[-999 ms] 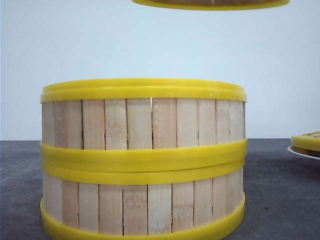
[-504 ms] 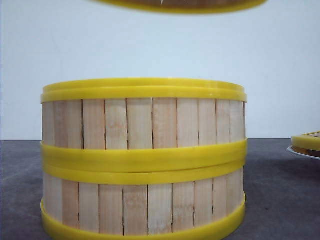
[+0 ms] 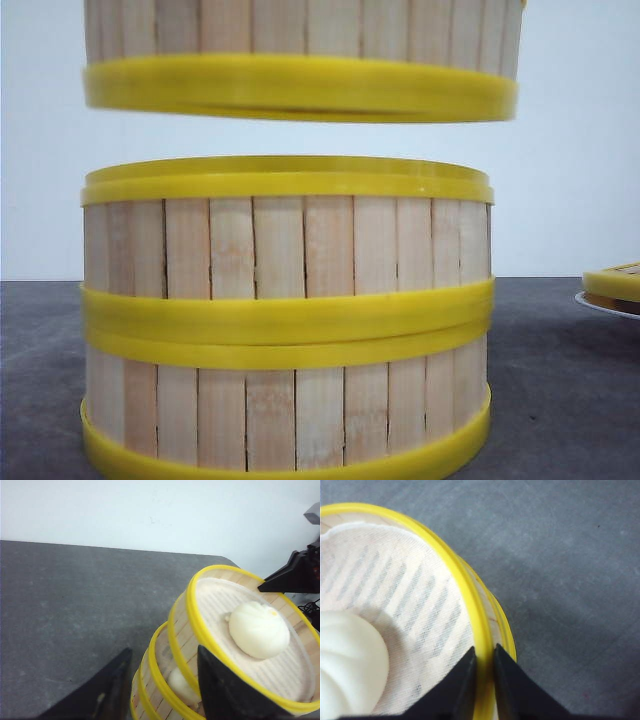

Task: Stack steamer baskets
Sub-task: 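Lower the held basket onto the two-basket stack and release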

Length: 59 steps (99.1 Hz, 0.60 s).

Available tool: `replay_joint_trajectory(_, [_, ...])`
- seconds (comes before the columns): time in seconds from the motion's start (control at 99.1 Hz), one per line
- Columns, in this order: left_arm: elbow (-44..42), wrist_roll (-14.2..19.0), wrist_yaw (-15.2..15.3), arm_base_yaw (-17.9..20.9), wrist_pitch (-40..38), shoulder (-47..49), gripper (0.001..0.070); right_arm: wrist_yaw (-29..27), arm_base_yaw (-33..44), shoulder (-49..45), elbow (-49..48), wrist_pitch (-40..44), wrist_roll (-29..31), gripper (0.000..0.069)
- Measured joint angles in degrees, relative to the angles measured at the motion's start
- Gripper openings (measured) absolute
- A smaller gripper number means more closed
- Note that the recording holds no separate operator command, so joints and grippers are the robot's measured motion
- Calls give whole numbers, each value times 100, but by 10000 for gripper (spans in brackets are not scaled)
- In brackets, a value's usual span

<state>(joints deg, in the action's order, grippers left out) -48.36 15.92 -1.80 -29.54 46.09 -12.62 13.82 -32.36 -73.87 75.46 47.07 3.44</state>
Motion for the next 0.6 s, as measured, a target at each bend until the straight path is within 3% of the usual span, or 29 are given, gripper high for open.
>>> replay_joint_trajectory(0.595, [0,0,-4,0,9,0,234,-74,-72,-660,-9,-149,50,35])
